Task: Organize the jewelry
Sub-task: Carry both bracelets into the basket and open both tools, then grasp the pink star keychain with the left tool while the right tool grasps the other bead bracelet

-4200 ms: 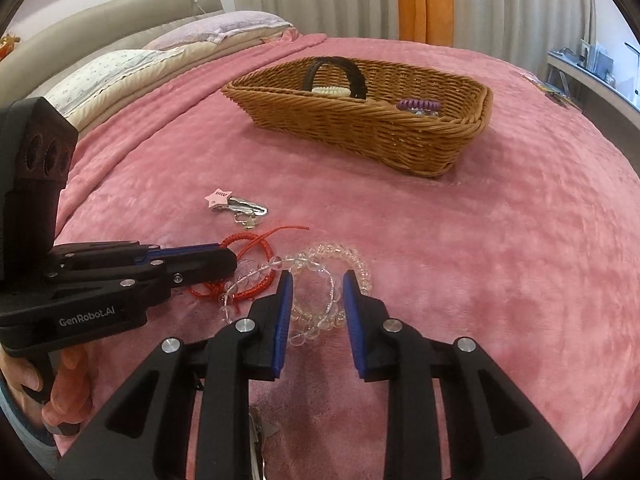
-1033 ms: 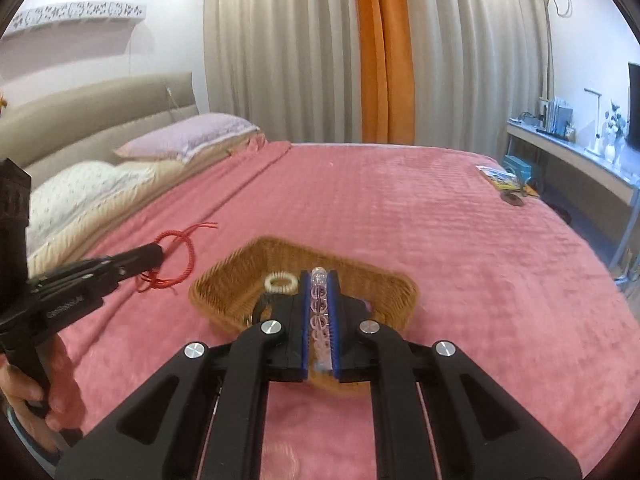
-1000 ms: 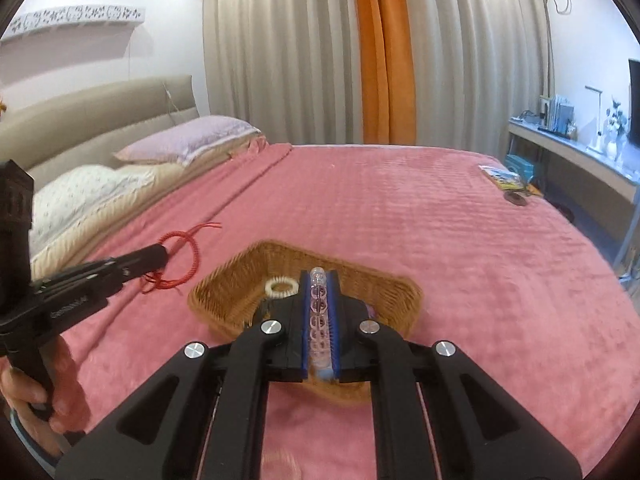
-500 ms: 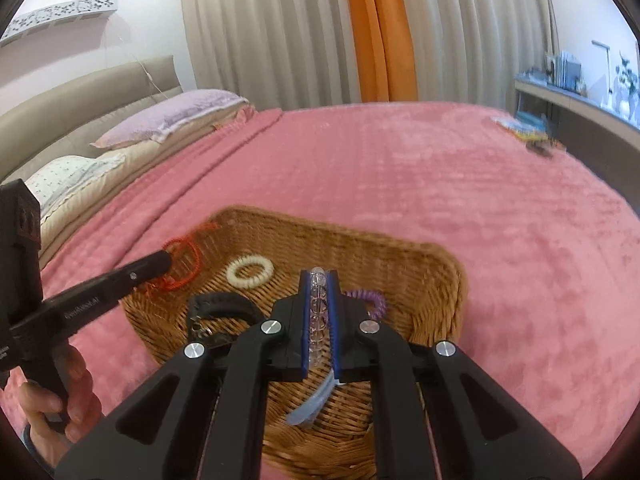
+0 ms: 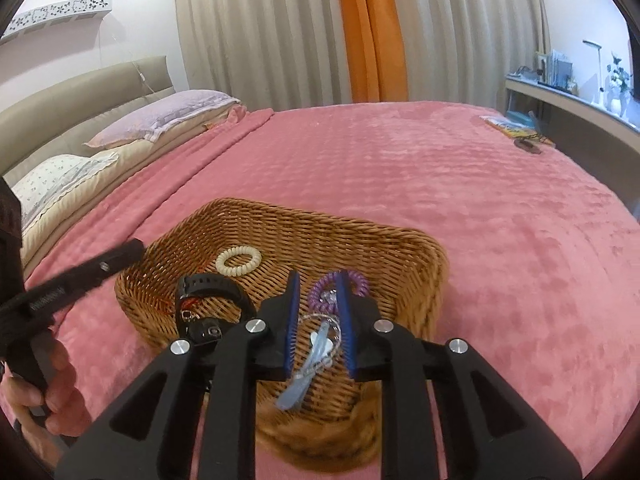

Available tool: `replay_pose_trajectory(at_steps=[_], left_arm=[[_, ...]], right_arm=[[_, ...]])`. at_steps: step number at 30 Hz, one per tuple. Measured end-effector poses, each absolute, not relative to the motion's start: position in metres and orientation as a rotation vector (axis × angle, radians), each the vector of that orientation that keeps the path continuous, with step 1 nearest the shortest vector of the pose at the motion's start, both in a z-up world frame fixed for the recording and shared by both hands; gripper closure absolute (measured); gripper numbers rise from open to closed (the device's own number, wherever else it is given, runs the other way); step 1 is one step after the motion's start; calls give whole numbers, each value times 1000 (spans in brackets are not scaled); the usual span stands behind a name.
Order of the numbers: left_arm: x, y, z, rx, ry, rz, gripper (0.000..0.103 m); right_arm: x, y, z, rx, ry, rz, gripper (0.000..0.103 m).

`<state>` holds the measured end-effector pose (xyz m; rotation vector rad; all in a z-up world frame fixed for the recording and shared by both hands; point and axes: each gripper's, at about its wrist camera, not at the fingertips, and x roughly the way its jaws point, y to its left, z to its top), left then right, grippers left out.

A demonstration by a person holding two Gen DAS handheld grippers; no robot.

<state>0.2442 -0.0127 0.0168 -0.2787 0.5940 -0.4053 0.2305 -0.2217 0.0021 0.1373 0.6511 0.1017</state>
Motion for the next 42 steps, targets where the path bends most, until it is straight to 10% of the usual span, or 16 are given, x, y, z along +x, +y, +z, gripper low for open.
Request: replay_pose_trajectory(at_steps=[4, 42], left_arm=[[221, -7, 26, -284, 577, -427, 62], [154, -41, -54, 218, 910, -509, 60]], right_arm=[[203, -225, 14, 172, 620, 128, 54], [95, -176, -65, 40, 922, 209, 54]])
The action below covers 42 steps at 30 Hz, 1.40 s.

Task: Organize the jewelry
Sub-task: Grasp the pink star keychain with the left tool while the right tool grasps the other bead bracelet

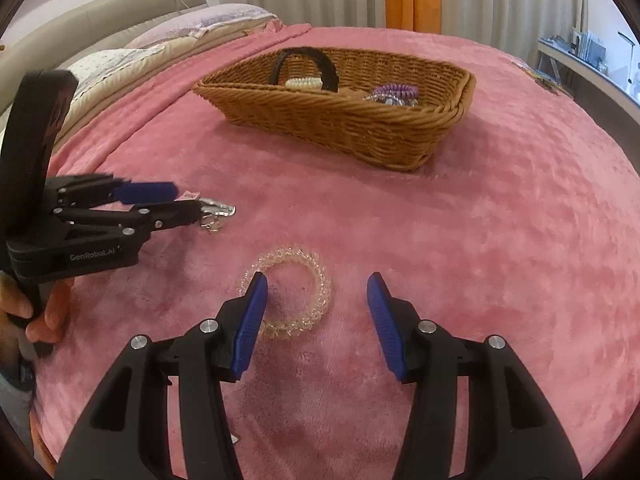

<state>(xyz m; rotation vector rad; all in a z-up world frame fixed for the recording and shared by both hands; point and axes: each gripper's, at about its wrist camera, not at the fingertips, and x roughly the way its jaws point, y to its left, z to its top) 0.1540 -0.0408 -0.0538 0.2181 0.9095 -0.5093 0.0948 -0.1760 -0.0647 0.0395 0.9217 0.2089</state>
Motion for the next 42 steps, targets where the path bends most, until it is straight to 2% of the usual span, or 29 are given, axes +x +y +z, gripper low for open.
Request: replay_pose_trajectory(at_steps=[5, 9, 14, 16, 18, 27, 37, 42], left_arm=[[159, -53, -56, 284, 895, -546, 59], [155, -52, -56, 283, 896, -573, 69], [148, -50, -56, 269, 891, -569, 82], [143, -47, -54, 263, 871, -519, 82], [138, -43, -53, 245, 864, -482, 82], [121, -5, -50, 2, 931, -306, 81], [90, -11, -49, -24, 946, -459, 80], [88, -12, -49, 19, 929, -410, 75]], right_arm=[[95, -176, -66, 43, 927, 206, 54], [97, -175, -66, 39, 931, 205, 55], [98, -172, -68, 25, 930, 206, 74], [96, -169, -67, 7, 917, 211, 91], [93, -167, -64, -13, 900, 195, 94], [94, -182, -63, 31, 886, 118, 94], [93, -181, -64, 37, 895, 155, 94], [94, -186, -64, 65, 902, 168, 93]])
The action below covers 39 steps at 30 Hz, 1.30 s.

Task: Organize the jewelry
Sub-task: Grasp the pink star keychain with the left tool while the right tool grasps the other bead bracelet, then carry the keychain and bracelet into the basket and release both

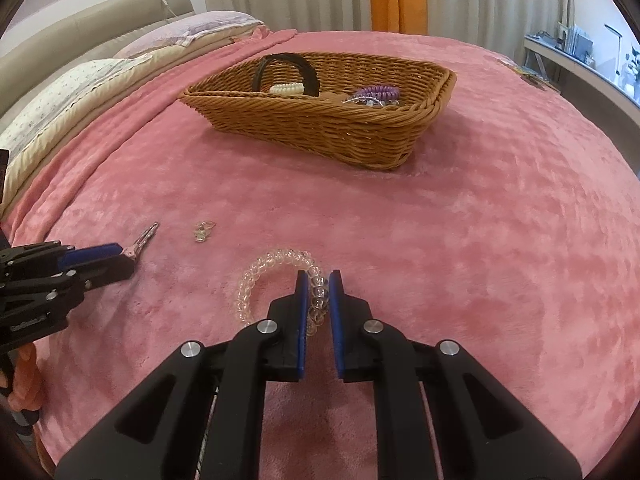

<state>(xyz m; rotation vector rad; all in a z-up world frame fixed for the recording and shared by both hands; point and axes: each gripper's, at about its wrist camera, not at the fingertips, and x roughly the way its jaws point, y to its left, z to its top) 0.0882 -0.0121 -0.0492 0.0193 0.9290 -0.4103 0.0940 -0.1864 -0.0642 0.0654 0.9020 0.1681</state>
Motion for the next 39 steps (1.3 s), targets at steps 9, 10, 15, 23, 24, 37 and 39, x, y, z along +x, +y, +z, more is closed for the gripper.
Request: replay_pose_trajectory(at_steps=[9, 10, 15, 23, 24, 37, 39], left_arm=[[94, -25, -54, 69, 918, -367, 70], [94, -26, -55, 78, 913, -356, 75], [89, -26, -53, 88, 886, -362, 81], [72, -19, -31, 62, 757, -404, 81], [69, -20, -24, 66, 735, -404, 81], [64, -43, 112, 138, 359, -437, 81], [82, -48, 122, 110, 343, -454, 81]], right_arm=[[96, -185, -67, 80, 925, 179, 78], [96, -183, -68, 73, 925, 179, 78], [95, -172, -69, 10, 923, 204, 93], [83, -166, -55, 0, 841, 268, 95], [81, -166, -51, 1, 825, 268, 95], [96, -190, 87, -3, 554, 125, 95], [113, -194, 101, -6, 517, 97, 95]])
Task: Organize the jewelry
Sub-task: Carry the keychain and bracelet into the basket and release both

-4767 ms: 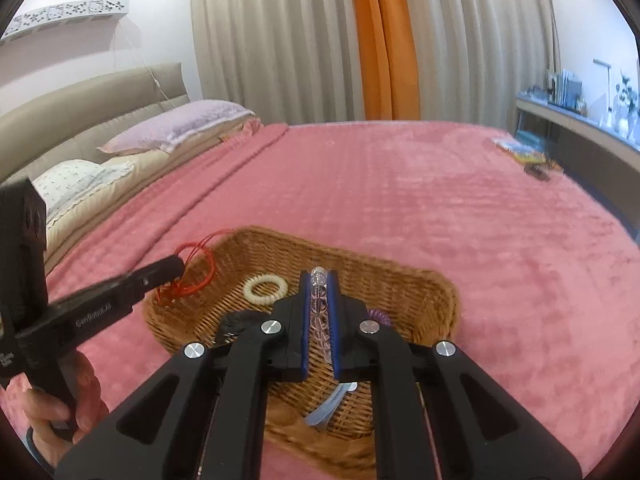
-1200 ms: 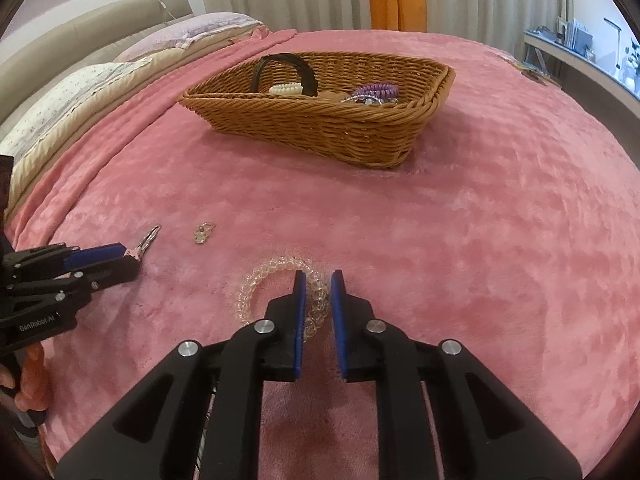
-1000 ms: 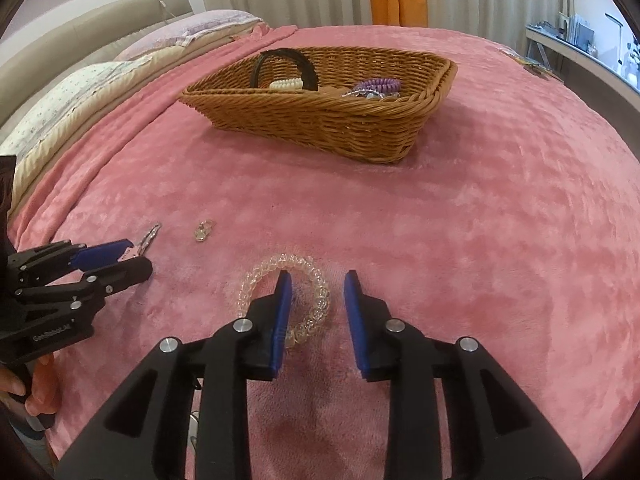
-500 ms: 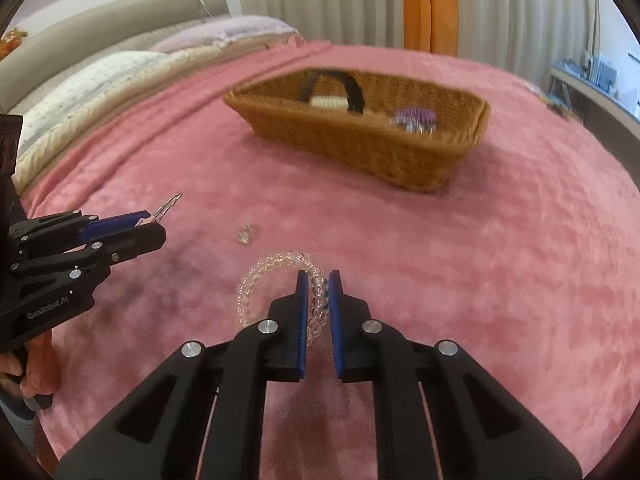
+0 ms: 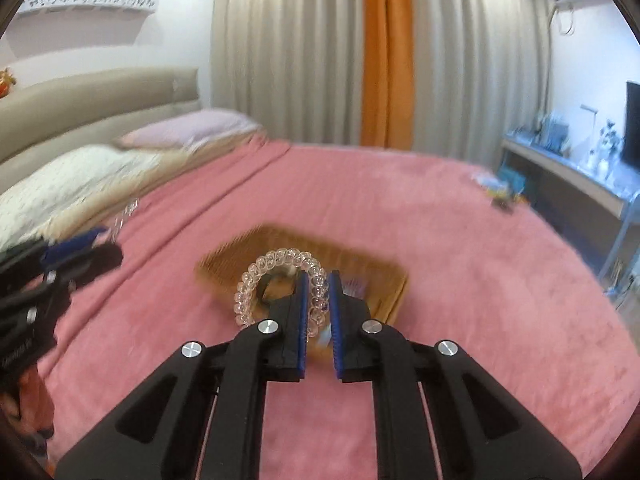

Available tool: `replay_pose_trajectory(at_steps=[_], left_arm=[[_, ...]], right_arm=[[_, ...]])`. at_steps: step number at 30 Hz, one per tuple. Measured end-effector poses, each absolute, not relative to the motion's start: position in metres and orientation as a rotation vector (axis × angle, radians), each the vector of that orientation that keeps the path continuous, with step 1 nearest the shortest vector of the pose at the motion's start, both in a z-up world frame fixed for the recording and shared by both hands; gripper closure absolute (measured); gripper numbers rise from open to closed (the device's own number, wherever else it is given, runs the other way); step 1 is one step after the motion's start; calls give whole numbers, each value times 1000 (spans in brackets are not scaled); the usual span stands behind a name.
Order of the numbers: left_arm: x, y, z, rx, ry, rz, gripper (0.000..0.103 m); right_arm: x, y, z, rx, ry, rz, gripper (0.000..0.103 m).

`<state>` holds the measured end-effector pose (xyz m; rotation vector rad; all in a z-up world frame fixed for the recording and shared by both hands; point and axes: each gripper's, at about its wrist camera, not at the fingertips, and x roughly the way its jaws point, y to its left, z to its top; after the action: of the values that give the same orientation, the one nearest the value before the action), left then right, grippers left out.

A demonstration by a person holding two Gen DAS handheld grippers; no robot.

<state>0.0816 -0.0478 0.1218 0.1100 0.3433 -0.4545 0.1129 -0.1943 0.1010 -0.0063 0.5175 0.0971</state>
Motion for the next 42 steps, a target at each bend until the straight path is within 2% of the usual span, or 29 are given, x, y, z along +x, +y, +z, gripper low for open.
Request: replay_pose_trajectory(at_steps=[6, 10, 19, 23, 29, 30, 33, 34, 38, 42], left_arm=[[145, -69, 122, 105, 291, -421, 81], [183, -82, 100, 84, 325, -413, 81], [246, -89, 27, 81, 510, -418, 81], [268, -74, 5, -25, 611, -460, 81], [272, -62, -2, -108, 638, -498, 81], [271, -63, -2, -111, 636, -501, 80], [268, -63, 0, -127, 626, -518, 66], [265, -63, 3, -126, 614, -520, 65], [253, -61, 7, -158, 606, -551, 61], [233, -59, 17, -154, 583, -545, 61]], right_arm=[[183, -209, 99, 41, 510, 48, 95], [226, -217, 71, 89, 561, 45, 95], [285, -232, -10, 185, 771, 82, 95], [292, -235, -21, 198, 820, 83, 95], [292, -229, -23, 205, 838, 109, 94], [292, -229, -23, 207, 836, 110, 93], [288, -232, -19, 210, 819, 98, 79], [286, -234, -17, 216, 809, 99, 77], [273, -241, -5, 248, 762, 98, 77], [253, -242, 11, 270, 728, 104, 77]])
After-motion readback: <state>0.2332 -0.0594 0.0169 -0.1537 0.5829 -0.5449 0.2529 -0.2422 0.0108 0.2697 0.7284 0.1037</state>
